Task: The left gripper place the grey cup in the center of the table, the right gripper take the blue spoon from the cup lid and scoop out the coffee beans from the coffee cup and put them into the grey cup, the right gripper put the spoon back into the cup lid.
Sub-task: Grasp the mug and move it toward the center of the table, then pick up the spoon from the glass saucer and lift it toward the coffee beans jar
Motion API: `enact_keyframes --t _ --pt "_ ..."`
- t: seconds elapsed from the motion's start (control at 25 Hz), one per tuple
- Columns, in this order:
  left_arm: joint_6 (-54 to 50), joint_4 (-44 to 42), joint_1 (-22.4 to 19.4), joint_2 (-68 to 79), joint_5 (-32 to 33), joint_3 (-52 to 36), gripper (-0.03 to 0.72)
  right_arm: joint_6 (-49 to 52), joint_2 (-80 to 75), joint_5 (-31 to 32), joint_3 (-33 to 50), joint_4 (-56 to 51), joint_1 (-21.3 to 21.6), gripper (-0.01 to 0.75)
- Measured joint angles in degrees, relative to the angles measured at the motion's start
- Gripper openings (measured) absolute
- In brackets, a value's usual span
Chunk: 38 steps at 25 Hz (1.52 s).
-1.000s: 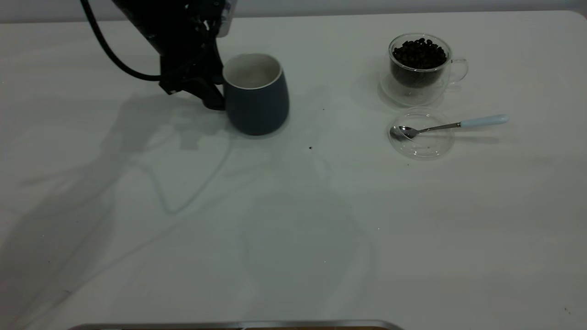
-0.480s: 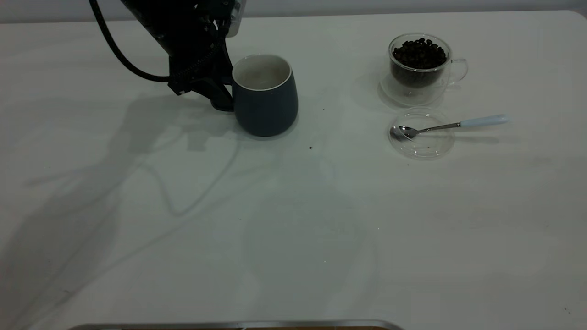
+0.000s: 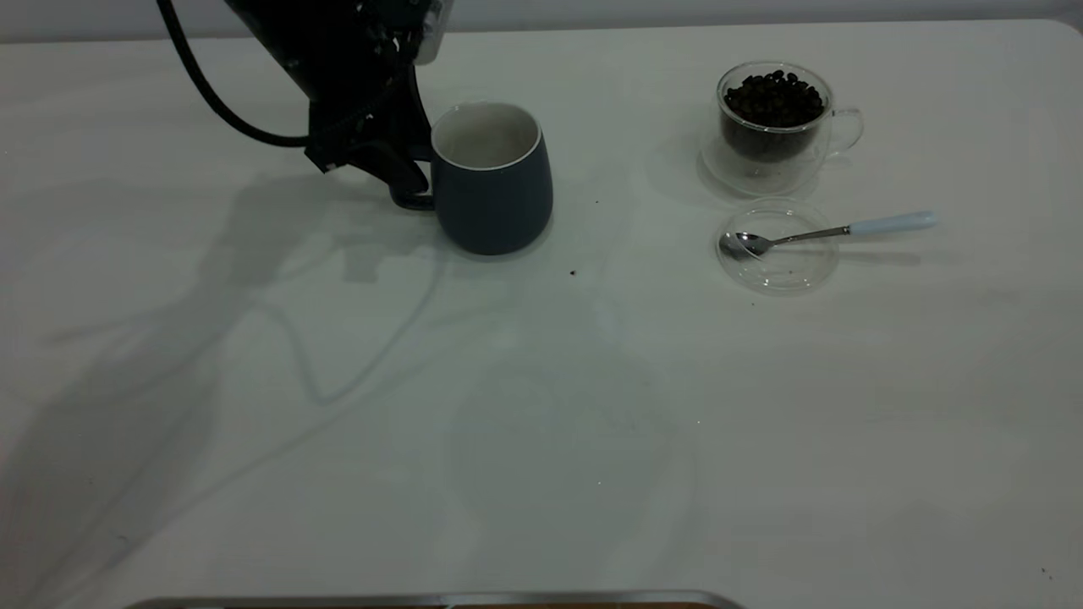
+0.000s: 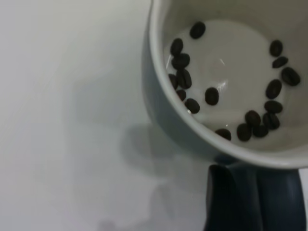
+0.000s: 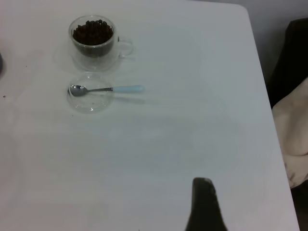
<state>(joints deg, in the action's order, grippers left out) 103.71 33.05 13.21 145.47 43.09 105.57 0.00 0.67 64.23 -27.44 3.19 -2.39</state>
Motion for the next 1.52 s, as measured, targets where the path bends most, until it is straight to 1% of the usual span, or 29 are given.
enact_keyframes --t 0.32,0.52,0.64,0.8,0.92,1.04,1.24,1.4,1.52 --pt "-0.8 -0.1 0.2 -2.8 0.7 0.0 0.474 0.0 0.0 0.0 0.0 0.0 0.0 0.562" --pt "-1.8 -2.0 0.3 -6.5 3.3 0.0 0.474 0.0 0.0 0.0 0.0 0.0 0.0 0.562" --pt "-5.7 -3.7 0.4 -9.6 5.8 0.0 0.474 0.0 0.0 0.0 0.0 0.0 0.0 0.562" --pt "-18.8 -5.6 0.4 -15.6 7.0 0.0 0.474 0.0 0.0 0.0 0.0 0.0 0.0 0.562" --pt "-29.2 -9.1 0.4 -20.9 8.6 0.0 0.474 0.0 0.0 0.0 0.0 0.0 0.0 0.562" --pt "-41.1 -14.6 0.4 -26.2 12.9 0.0 0.474 0.0 0.0 0.0 0.0 0.0 0.0 0.562" --pt "-65.6 -26.0 0.0 -34.1 23.7 0.0 0.474 0.0 0.0 0.0 0.0 0.0 0.0 0.562" --pt "-82.5 -35.1 -0.1 -39.3 23.7 -0.5 0.474 0.0 0.0 0.0 0.0 0.1 0.0 0.562" --pt "-90.8 -37.7 -0.1 -44.6 23.7 -1.3 0.474 0.0 0.0 0.0 0.0 0.1 0.0 0.562"
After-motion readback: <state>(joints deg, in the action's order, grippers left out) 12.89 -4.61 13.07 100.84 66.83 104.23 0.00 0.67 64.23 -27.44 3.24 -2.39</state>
